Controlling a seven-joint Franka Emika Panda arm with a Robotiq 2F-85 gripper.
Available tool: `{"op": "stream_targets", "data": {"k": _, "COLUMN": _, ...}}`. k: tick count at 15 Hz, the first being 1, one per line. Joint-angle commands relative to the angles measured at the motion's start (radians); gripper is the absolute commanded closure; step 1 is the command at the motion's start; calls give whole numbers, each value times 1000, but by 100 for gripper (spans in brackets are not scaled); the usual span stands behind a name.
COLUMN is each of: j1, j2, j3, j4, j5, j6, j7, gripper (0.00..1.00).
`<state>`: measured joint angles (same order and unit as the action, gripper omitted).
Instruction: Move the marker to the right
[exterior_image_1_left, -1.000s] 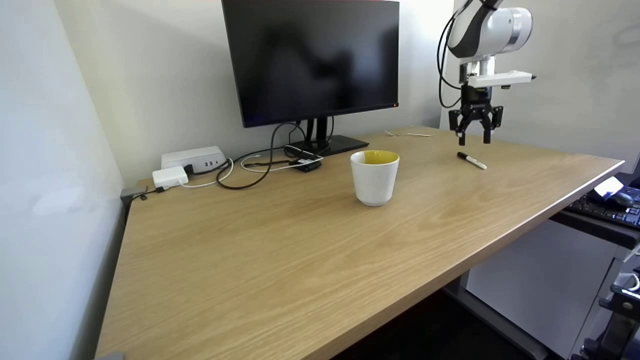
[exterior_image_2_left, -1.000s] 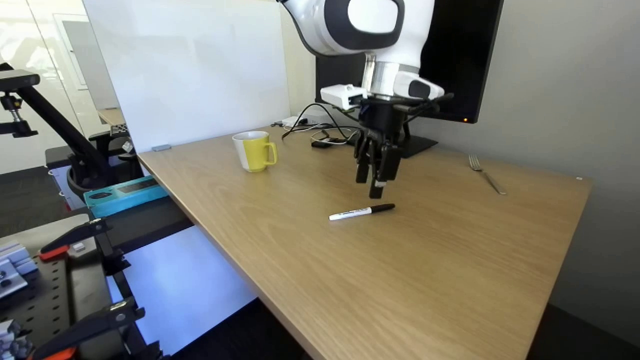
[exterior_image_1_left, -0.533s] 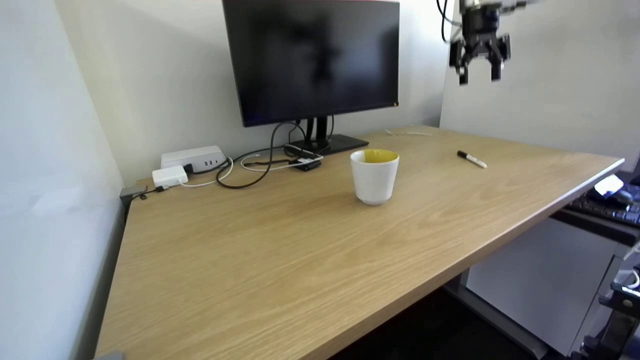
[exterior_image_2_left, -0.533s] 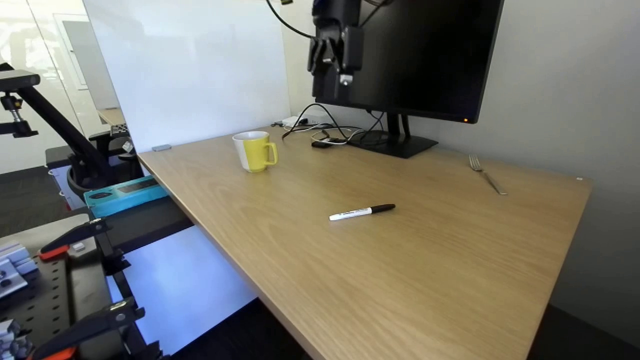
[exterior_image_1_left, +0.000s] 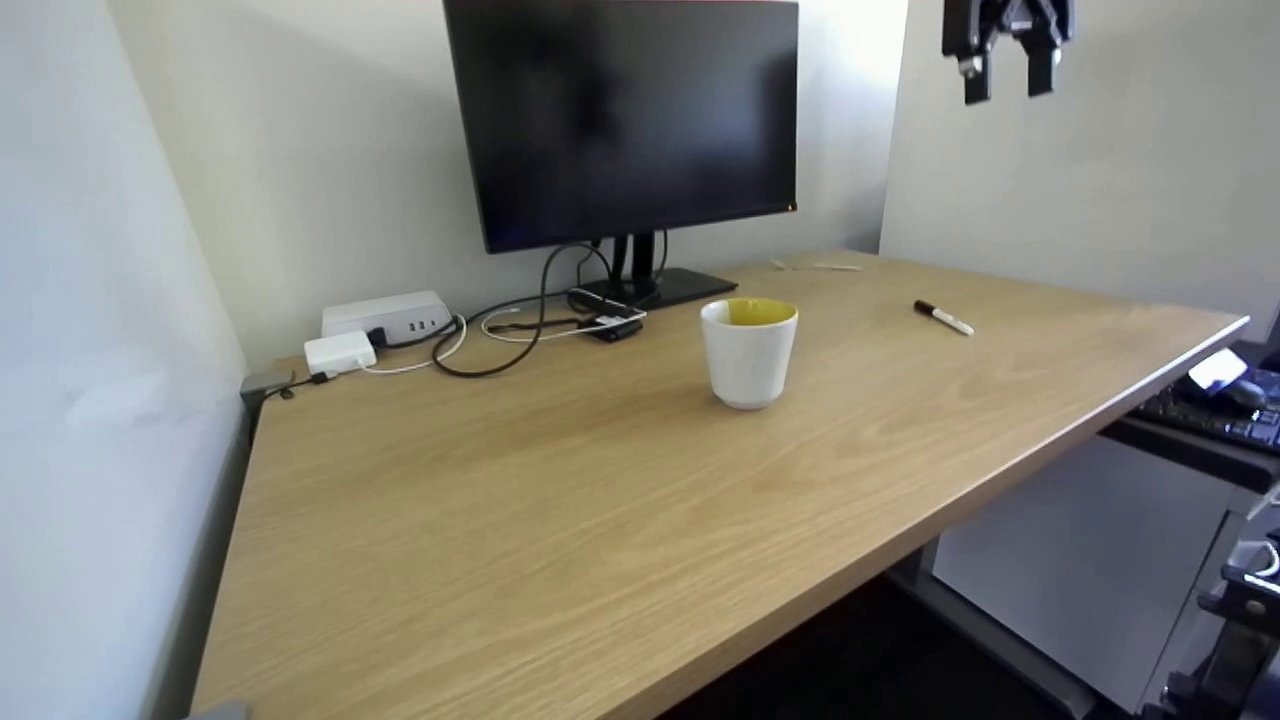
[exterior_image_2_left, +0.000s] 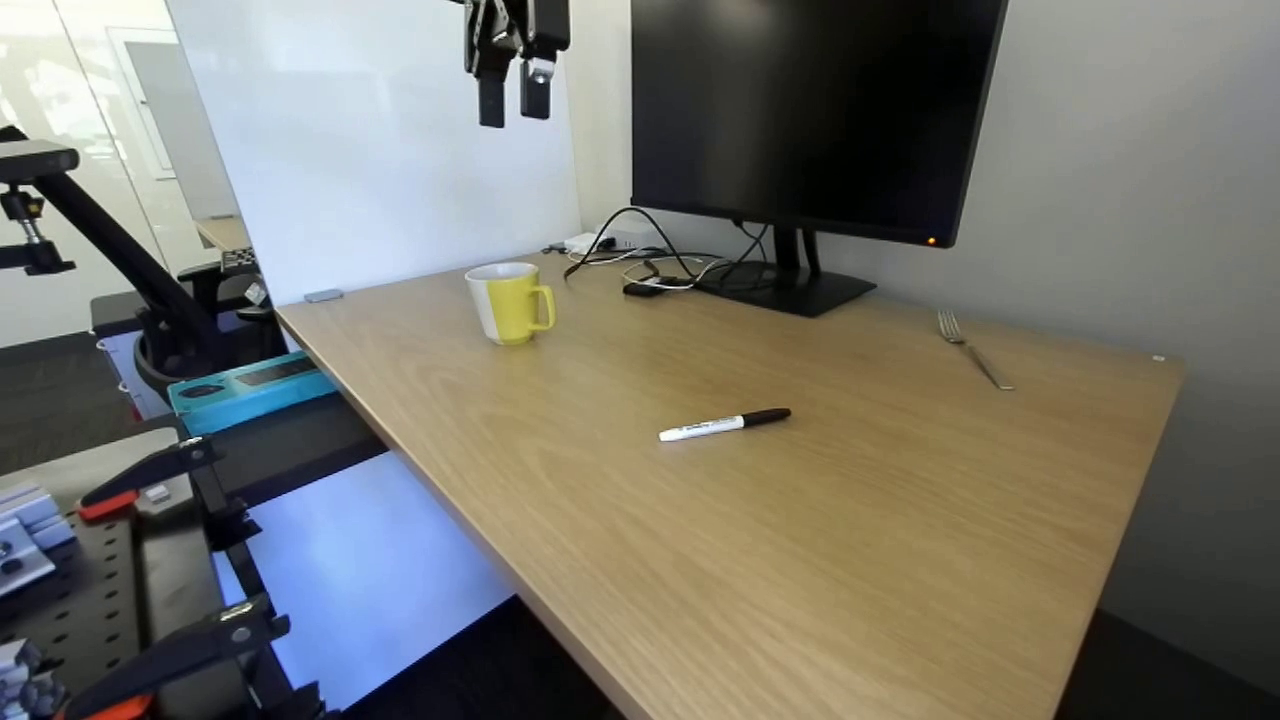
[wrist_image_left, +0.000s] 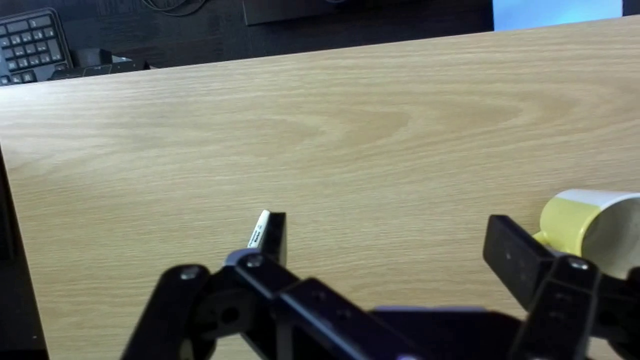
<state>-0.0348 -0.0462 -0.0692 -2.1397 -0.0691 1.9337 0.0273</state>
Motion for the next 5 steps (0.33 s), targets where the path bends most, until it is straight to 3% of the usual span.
{"op": "stream_targets", "data": {"k": 1, "j1": -8, "j2": 6, "j3": 5, "j4": 5, "j5": 0, "j6": -2, "j7": -1, "gripper": 0}}
{"op": "stream_targets", "data": {"k": 5, "j1": -10, "j2": 25, "j3": 4, "j4": 13, "j5": 0, "j6": -1, "j7": 0, "gripper": 0}}
